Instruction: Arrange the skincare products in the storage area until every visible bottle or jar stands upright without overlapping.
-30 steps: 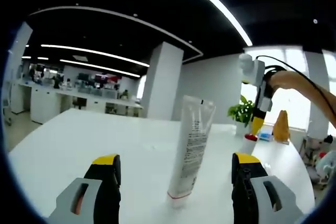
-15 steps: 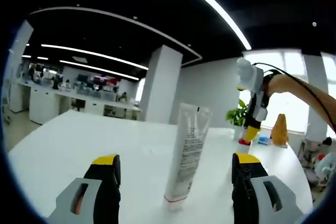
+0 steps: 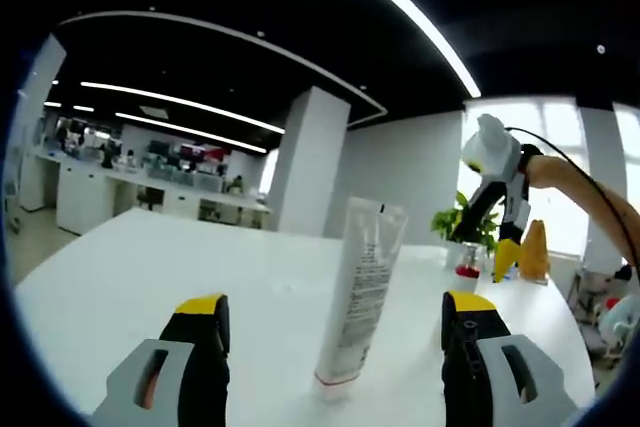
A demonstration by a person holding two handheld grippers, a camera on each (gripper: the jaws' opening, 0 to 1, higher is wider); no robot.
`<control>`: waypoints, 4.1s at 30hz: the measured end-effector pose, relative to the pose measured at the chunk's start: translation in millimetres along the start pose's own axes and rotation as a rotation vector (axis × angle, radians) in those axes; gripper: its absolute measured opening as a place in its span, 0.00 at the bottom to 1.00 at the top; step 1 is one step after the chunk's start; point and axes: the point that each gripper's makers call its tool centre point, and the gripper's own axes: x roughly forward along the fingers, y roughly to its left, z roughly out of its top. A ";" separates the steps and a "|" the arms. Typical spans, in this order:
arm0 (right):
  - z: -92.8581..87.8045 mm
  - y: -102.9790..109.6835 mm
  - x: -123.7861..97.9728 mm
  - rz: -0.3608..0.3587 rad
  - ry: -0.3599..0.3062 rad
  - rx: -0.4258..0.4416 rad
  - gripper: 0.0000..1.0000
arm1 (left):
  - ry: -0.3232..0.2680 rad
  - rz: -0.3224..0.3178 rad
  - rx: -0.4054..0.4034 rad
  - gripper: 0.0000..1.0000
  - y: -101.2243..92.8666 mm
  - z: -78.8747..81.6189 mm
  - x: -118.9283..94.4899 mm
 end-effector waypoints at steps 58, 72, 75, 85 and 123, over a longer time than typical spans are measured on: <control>-8.9 55.8 98.9 -0.163 -0.373 0.417 0.25 | -0.033 0.003 -0.008 0.92 -1.8 5.3 -2.7; 7.9 76.8 110.0 0.047 -0.561 0.165 0.92 | -0.017 0.009 -0.016 0.92 1.6 -0.6 -0.4; 5.0 82.1 110.6 0.110 -0.593 -0.008 0.86 | -0.019 0.008 -0.021 0.92 1.5 -0.6 -0.5; -0.2 56.5 120.6 0.119 -0.618 -0.071 0.41 | -0.013 0.008 -0.024 0.92 1.1 -3.6 -0.8; 15.9 66.8 138.4 0.125 -0.577 -0.120 0.30 | -0.026 0.010 -0.036 0.91 2.3 0.4 -3.6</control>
